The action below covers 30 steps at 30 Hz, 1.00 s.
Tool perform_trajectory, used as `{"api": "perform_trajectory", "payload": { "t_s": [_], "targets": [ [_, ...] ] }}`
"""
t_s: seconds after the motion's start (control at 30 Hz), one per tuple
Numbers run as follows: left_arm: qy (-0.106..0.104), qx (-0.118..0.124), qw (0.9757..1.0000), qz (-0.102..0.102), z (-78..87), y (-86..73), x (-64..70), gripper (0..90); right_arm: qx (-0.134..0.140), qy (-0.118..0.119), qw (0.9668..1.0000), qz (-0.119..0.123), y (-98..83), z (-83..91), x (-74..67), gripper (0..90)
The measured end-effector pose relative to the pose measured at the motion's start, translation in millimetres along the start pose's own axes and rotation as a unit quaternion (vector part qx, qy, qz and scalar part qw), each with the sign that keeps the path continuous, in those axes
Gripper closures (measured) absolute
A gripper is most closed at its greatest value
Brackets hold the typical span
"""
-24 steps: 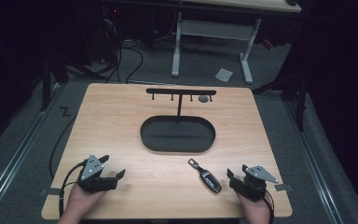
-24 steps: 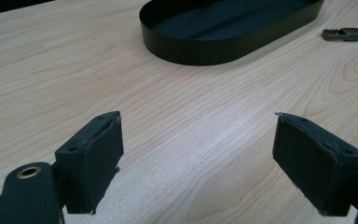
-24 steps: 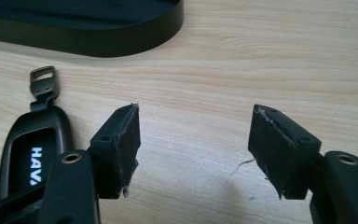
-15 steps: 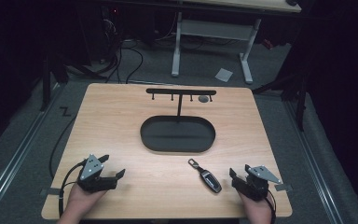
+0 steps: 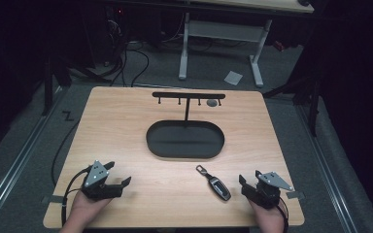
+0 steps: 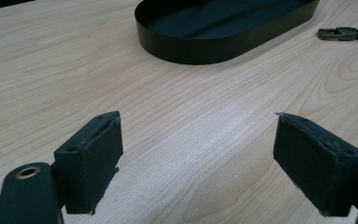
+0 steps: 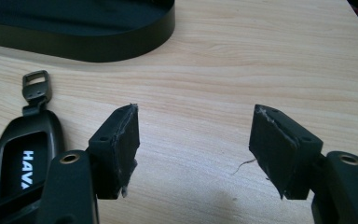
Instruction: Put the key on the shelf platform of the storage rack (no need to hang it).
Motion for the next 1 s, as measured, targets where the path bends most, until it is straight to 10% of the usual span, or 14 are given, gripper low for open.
{"api": "perform_trajectory", "payload": {
  "t_s": [0.53, 1.0],
  "targets": [
    [-0.002, 0.001, 1.0000, 0.002, 0.9, 0.1, 0.0, 16.4, -0.042, 0.048, 0.9951, 0.076, -4.6, 2.5, -51.6, 30.0],
    [0.001, 0.005, 1.0000, 0.002, 1.2, 0.2, -1.8, 16.4, -0.094, 0.085, 0.9872, 0.097, -22.1, -8.8, -76.5, 28.8]
  ]
}}
Point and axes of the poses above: each handheld gripper's, and its own axes: z roughly backward along the jaws, y roughly out of its top, x roughly to its right, the point moved 6 cm from there along -z, roughly forward along the jaws, and after that the axes turned 15 degrees about -z, right-handed, at the moved point
